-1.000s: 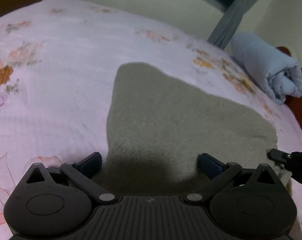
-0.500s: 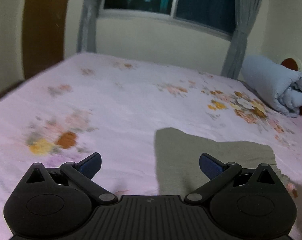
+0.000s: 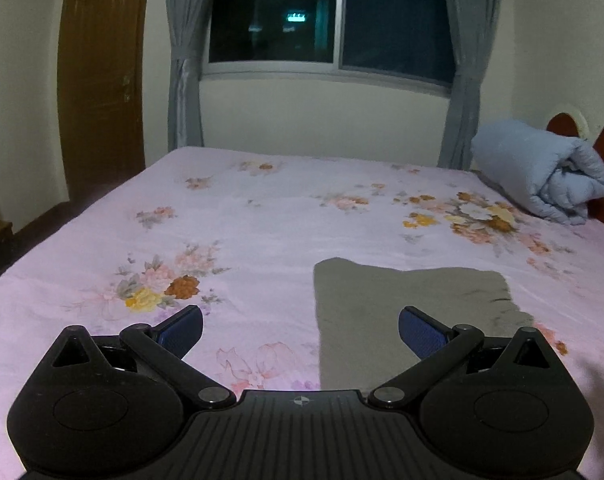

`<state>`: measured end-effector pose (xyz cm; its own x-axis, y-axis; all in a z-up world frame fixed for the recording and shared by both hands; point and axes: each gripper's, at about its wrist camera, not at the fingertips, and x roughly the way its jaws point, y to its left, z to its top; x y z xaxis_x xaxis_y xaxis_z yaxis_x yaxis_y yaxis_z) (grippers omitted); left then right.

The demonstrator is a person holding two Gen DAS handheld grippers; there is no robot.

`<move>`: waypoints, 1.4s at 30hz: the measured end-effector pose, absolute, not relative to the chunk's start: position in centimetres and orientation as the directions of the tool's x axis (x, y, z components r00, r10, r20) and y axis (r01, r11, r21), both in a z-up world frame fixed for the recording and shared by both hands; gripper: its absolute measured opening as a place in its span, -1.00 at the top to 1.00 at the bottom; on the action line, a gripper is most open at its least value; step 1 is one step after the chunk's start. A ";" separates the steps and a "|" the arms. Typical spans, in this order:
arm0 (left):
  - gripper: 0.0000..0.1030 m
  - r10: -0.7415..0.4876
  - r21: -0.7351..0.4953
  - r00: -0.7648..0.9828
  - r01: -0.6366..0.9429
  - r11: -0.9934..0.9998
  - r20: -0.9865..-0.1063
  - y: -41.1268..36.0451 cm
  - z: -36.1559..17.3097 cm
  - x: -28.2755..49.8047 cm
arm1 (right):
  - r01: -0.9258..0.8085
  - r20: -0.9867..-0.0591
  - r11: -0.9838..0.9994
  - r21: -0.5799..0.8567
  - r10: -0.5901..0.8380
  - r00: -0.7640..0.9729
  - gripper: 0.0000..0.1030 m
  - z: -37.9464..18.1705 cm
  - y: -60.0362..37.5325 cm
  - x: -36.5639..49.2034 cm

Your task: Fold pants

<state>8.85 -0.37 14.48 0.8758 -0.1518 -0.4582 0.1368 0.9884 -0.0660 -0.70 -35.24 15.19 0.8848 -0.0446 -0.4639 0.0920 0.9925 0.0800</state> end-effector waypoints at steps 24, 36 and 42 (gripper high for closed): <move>-1.00 -0.222 -0.103 0.869 0.197 0.975 -0.441 -0.6 17.9 -2.4 | 0.015 -0.447 1.000 0.009 -0.009 0.895 -0.89 18.6 -28.5 -9.5; -1.00 -0.241 -0.062 0.894 0.235 0.970 -0.378 -1.6 20.8 -9.7 | -0.004 -0.416 1.000 -0.003 0.002 0.910 -0.89 20.1 -26.3 -14.7; -1.00 -0.228 -0.043 0.898 0.229 0.972 -0.375 -1.7 21.3 -11.4 | -0.004 -0.407 1.000 0.015 0.010 0.913 -0.89 20.1 -25.9 -15.6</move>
<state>-11.39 -1.71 21.26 0.8984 -0.2283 -0.3752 0.2292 0.9724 -0.0430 -15.56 -25.91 20.14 0.9134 0.0096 -0.4070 -0.0038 0.9999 0.0150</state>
